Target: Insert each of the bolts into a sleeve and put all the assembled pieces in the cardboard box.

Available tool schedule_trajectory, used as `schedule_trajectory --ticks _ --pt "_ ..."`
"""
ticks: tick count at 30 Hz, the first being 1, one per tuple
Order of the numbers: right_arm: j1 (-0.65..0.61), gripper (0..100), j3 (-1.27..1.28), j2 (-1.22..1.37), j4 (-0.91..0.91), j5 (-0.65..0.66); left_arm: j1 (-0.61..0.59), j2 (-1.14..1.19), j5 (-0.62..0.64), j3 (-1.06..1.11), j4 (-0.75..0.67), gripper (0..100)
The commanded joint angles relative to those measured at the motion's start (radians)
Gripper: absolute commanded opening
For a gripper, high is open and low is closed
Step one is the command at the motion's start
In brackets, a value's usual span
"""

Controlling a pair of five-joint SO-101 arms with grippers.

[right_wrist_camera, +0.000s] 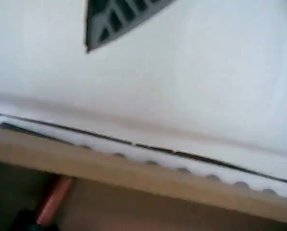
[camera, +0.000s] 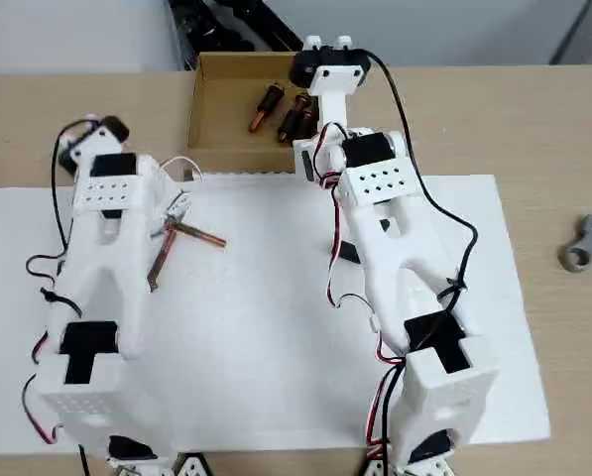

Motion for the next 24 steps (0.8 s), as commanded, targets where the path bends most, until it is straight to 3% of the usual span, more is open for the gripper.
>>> schedule_trajectory --ticks 1,8,17,24 --pt "0.002 16.9 -0.044 -0.067 0.004 -0.012 0.008 -0.008 -0.06 -0.081 0.02 9" --pt "0.004 16.9 -0.044 -0.067 0.007 -0.012 0.049 -0.009 -0.055 -0.087 0.071 9" --pt "0.004 16.9 -0.044 -0.067 -0.001 -0.012 0.063 -0.008 0.164 -0.099 0.083 14" --pt "0.007 16.9 -0.044 -0.067 -0.001 -0.083 0.061 0.068 0.207 -0.101 0.025 14"
